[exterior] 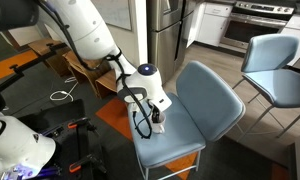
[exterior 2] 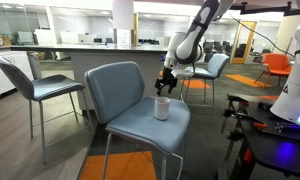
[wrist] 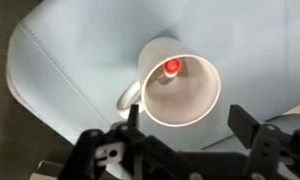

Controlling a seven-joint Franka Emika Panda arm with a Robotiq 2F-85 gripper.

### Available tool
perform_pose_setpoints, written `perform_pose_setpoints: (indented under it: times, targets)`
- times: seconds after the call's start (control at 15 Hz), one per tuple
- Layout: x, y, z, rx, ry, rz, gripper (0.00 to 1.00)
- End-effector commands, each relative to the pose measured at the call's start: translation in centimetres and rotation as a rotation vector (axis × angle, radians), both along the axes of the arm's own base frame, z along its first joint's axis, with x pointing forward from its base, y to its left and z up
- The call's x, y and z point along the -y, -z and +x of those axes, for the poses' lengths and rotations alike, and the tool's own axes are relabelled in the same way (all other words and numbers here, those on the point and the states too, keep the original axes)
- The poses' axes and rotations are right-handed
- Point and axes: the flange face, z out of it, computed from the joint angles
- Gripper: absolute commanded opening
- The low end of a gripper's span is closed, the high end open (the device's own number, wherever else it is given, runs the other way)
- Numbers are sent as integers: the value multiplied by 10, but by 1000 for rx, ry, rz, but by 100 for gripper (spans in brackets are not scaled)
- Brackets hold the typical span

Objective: Move the white mug to the center of the seat

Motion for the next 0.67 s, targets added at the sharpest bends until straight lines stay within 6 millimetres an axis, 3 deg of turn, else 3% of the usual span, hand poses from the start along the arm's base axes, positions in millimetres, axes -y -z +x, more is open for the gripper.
perform_pose_setpoints:
  times: [0.0,0.2,0.6]
  targets:
    - [-3,-34,-9,-101,-75,79,100]
    - [5,-51,-13,-182,-106,43,100]
    - [12,-61,-17,-203,-208,-33,100]
